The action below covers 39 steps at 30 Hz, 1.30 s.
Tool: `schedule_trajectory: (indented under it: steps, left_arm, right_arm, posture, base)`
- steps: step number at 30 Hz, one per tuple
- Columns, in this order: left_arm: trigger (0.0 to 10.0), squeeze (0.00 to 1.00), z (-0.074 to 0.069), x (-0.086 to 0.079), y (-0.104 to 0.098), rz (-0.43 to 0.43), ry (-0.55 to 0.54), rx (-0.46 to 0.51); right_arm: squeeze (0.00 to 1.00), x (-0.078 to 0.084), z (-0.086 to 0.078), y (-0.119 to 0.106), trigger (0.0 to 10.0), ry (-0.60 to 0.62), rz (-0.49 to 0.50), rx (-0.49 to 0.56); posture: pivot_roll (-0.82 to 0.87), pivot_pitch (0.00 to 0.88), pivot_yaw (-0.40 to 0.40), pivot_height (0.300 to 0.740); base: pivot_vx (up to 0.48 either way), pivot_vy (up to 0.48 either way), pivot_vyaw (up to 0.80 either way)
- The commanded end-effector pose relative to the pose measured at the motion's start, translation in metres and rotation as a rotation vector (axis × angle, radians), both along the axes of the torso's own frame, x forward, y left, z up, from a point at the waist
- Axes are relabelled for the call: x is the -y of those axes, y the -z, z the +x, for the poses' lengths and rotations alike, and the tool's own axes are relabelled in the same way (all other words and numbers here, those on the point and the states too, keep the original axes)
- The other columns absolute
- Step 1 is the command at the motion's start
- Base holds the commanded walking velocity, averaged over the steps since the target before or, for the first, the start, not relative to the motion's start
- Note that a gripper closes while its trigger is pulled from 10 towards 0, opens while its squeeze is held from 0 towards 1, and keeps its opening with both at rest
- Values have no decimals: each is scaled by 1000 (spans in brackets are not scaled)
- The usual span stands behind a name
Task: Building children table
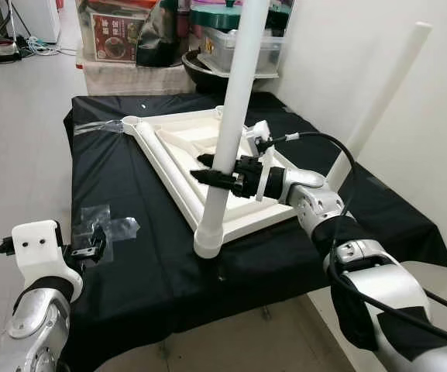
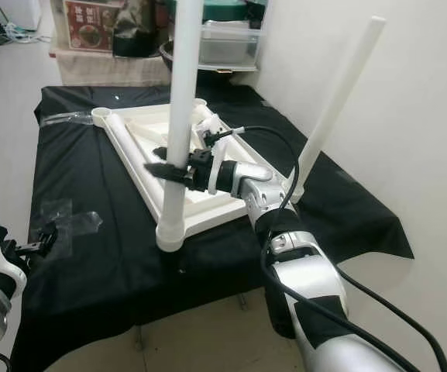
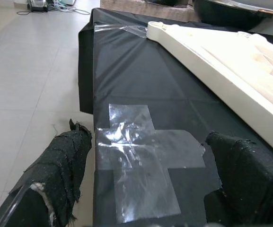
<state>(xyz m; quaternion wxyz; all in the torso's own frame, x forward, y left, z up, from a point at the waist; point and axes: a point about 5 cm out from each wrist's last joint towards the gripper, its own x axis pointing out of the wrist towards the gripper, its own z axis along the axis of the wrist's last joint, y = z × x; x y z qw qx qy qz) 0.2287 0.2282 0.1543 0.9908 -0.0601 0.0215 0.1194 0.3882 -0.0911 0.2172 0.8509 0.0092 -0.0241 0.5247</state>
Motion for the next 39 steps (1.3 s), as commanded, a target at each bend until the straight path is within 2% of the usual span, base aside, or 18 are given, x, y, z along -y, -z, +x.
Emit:
schedule_trajectory:
  steps: [1, 3, 4, 5, 6, 8, 11, 16, 23, 24, 25, 26, 29, 30, 35, 37, 38, 39]
  left_arm:
    - [10000, 0, 1, 3, 4, -3, 14, -11]
    - [10000, 0, 1, 3, 4, -3, 14, -11]
    - [10000, 0, 1, 3, 5, -4, 14, -12]
    - [10000, 0, 1, 3, 5, -4, 14, -12]
    - [10000, 0, 1, 3, 6, -6, 13, -15]
    - [10000, 0, 1, 3, 6, -6, 13, -15]
    - [10000, 0, 3, 2, 9, -12, 8, -21]
    - [10000, 0, 7, 2, 11, -13, 14, -30]
    - [10000, 0, 7, 3, 12, -16, 16, -27]
    - [10000, 0, 7, 3, 12, -18, 12, -24]
    - [10000, 0, 7, 3, 12, -18, 12, -24]
    - [10000, 0, 7, 3, 12, -21, 10, -20]
    - [10000, 0, 6, 3, 12, -23, 11, -17]
    - [10000, 0, 6, 4, 12, -25, 13, -15]
    - [10000, 0, 7, 4, 11, -31, 27, -11]
    - [10000, 0, 7, 4, 11, -31, 27, -11]
    - [10000, 0, 7, 4, 11, -31, 29, -11]
    - [10000, 0, 7, 4, 11, -31, 29, -11]
  right_arm:
    - [0, 13, 11, 8, 0, 314, 32, -61]
    - [0, 13, 11, 8, 0, 314, 32, -61]
    - [0, 15, 13, 12, 0, 409, 36, -101]
    - [0, 15, 13, 12, 0, 409, 36, -101]
    - [0, 19, 15, 19, 0, 569, 13, -139]
    - [0, 19, 15, 19, 0, 569, 13, -139]
    - [0, -2, -9, 30, 0, 931, 167, -227]
    - [0, -26, -17, 34, 0, 970, 210, -244]
    - [0, -33, -19, 28, 0, 974, 185, -227]
    - [0, -34, -19, 27, 8039, 953, 158, -231]
    - [0, -34, -19, 27, 8039, 953, 158, -231]
    - [0, -35, -19, 24, 10000, 921, 126, -220]
    - [0, -34, -19, 16, 10000, 883, 145, -200]
    - [1000, -29, -18, 7, 10000, 857, 161, -165]
    - [1000, -18, -12, -26, 10000, 688, 237, -80]
    - [1000, -18, -12, -26, 10000, 688, 237, -80]
    - [0, -18, -12, -34, 10000, 608, 234, -46]
    - [0, -18, -12, -34, 10000, 608, 234, -46]
  posture:
    - [185, 0, -147, 740]
    - [185, 0, -147, 740]
    - [186, 0, -149, 740]
    - [186, 0, -149, 740]
    - [182, 0, -148, 740]
    - [182, 0, -148, 740]
    - [160, 0, -117, 740]
    - [166, 0, -129, 740]
    - [167, 0, -142, 740]
    - [167, 0, -144, 740]
    - [167, 0, -144, 740]
    - [167, 0, -144, 740]
    - [164, 0, -144, 740]
    - [164, 0, -144, 740]
    - [156, 0, -136, 740]
    - [156, 0, -136, 740]
    - [156, 0, -136, 740]
    - [156, 0, -136, 740]
  base:
    - [0, 0, 0]
    - [0, 0, 0]
    - [0, 0, 0]
    - [0, 0, 0]
    - [0, 0, 0]
    - [0, 0, 0]
    - [0, 0, 0]
    - [0, 0, 0]
    - [0, 0, 0]
    - [0, 0, 0]
    - [0, 0, 0]
    - [0, 0, 0]
    - [0, 0, 0]
    - [0, 0, 0]
    - [0, 0, 0]
    - [0, 0, 0]
    - [0, 0, 0]
    - [0, 0, 0]
